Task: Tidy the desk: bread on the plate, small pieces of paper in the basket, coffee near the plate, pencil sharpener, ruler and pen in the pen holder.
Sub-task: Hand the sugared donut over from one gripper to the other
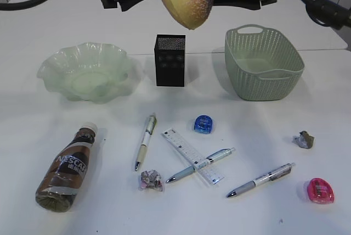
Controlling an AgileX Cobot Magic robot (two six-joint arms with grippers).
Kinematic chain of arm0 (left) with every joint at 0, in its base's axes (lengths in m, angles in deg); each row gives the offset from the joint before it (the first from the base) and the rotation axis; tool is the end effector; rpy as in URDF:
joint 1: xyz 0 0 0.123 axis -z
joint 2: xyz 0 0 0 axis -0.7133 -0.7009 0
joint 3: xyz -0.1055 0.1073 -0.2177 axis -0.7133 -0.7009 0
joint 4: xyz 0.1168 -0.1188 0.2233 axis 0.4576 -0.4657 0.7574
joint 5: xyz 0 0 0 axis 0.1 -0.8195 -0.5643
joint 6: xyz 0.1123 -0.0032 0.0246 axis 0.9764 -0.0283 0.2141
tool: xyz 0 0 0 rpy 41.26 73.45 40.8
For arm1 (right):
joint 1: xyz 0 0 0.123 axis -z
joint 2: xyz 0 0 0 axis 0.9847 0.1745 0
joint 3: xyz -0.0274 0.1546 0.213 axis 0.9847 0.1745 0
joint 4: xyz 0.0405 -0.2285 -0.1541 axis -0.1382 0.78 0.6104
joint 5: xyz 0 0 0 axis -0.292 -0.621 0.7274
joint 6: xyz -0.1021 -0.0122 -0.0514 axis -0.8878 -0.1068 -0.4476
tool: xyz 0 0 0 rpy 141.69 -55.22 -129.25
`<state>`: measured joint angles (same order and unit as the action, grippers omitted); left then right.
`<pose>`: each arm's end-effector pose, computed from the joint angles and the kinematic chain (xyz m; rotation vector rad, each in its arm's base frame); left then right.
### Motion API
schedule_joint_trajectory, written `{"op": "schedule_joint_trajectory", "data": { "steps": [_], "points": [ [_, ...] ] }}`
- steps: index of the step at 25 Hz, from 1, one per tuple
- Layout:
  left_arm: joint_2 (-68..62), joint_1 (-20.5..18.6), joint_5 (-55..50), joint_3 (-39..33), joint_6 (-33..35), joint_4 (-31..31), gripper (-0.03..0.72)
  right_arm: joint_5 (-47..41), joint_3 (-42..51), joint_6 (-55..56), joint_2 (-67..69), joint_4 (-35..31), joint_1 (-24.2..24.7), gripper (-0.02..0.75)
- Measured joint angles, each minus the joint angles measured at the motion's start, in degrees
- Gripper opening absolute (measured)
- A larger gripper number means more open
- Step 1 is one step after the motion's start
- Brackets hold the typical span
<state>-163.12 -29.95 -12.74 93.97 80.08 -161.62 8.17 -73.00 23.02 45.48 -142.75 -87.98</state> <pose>0.3609 -0.2057 0.3017 0.3308 1.8451 -1.7741 0.3380 0.1524 0.3221 -0.6976 2.0014 1.3553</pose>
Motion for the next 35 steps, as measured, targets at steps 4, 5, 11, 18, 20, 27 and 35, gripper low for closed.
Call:
{"op": "schedule_joint_trajectory", "data": {
  "steps": [4, 5, 11, 18, 20, 27, 35],
  "points": [
    [0.0, 0.2, -0.1, 0.0, -0.6, 0.0, 0.686, -0.2, 0.0, 0.0, 0.0, 0.0, 0.0, 0.290],
    [0.0, 0.2, -0.1, 0.0, -0.6, 0.0, 0.686, -0.2, 0.0, 0.0, 0.0, 0.0, 0.0, 0.290],
    [0.0, 0.2, -0.1, 0.0, -0.6, 0.1, 0.686, -0.2, 0.0, 0.0, 0.0, 0.0, 0.0, 0.290],
    [0.0, 0.2, 0.6, 0.0, -0.6, 0.1, 0.683, -0.2, 0.0, 0.0, 0.0, 0.0, 0.0, 0.290],
    [0.0, 0.2, 0.8, 0.0, -0.6, 0.1, 0.663, -0.2, 0.0, 0.0, 0.0, 0.0, 0.0, 0.290],
    [0.0, 0.2, 0.8, 0.0, -0.6, 0.0, 0.462, 0.2, 0.0, 0.1, 0.0, 0.2, 0.0, 0.290],
    [0.0, 0.2, 0.8, 0.0, -0.7, 0.0, 0.265, 0.2, 0.0, 0.2, 0.0, 0.2, 0.0, 0.290]
  ]
}}
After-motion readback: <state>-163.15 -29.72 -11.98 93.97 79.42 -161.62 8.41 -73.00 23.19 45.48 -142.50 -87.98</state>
